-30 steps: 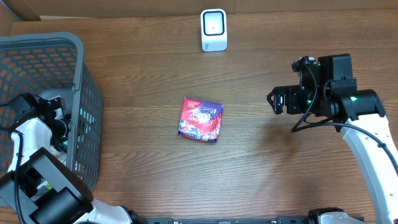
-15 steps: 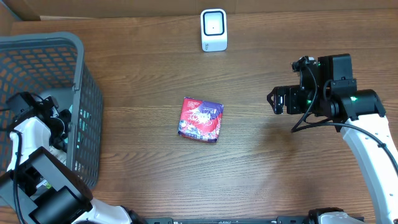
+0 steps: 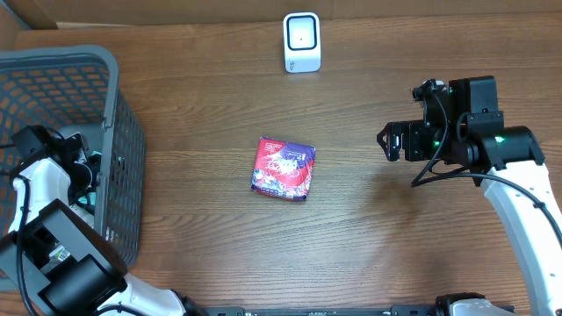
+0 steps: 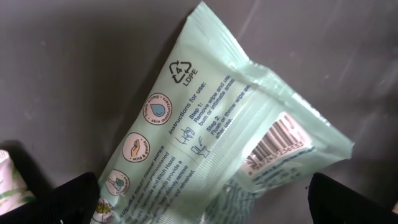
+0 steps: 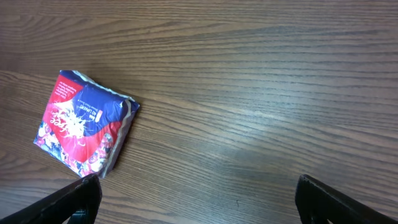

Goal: Scan the item barcode
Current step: 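Reach left gripper into basket and grasp the mint-green wipes pack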

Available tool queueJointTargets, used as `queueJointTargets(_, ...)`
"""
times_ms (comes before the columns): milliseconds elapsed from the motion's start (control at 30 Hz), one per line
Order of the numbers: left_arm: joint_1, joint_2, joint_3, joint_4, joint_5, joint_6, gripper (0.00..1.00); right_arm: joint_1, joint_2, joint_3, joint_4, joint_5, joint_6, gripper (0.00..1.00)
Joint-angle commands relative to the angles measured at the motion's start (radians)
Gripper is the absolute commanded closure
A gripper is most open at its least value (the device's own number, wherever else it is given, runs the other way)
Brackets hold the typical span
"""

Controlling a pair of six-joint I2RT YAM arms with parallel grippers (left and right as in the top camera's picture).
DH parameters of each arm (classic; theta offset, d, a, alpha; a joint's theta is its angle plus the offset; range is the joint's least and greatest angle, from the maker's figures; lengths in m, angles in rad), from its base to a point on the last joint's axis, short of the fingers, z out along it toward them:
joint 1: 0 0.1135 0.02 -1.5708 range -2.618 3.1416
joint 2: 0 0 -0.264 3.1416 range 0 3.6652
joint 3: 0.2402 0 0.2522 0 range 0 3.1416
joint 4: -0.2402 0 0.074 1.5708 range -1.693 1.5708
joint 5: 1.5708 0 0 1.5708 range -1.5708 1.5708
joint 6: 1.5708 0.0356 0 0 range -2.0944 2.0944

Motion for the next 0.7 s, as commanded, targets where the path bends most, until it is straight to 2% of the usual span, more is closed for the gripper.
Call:
queueJointTargets(0, 0.010, 0.044, -0.018, -0.021, -0.021, 0.069, 0.01, 0.006, 0.002, 0.019, 0.005, -0.008, -0.005, 0.00)
queueJointTargets(200, 0.010, 0.072, -0.021, -0.031, -0.113, 0.067, 0.00, 0.006, 0.002, 0.019, 0.005, -0.008, -0.005, 0.00)
queueJointTargets(333, 0.010, 0.075, -0.020, -0.023, -0.054, 0.067, 0.00, 0.006, 0.002, 0.019, 0.005, -0.008, -0.005, 0.00)
queueJointTargets(433, 0.010, 0.075, -0.020, -0.023, 0.060, 0.067, 0.19, 0.006, 0.002, 0.019, 0.005, -0.008, -0.005, 0.00)
queueJointTargets(533, 0.010, 0.075, -0.019, -0.023, 0.162, 0.061, 0.63, 0.006, 0.002, 0.019, 0.005, -0.008, -0.005, 0.00)
queueJointTargets(567, 0.010, 0.075, -0.018, -0.023, 0.185, 0.051, 0.69, 0.006, 0.002, 0.019, 0.005, -0.008, -0.005, 0.00)
queueJointTargets(600, 0.010, 0.075, -0.017, -0.023, 0.203, 0.034, 0.71, 0.006, 0.002, 0.019, 0.005, -0.008, -0.005, 0.00)
queueJointTargets(667, 0.010, 0.075, -0.010, -0.026, 0.209, -0.014, 0.71, 0.006, 0.002, 0.019, 0.005, -0.008, -0.005, 0.00)
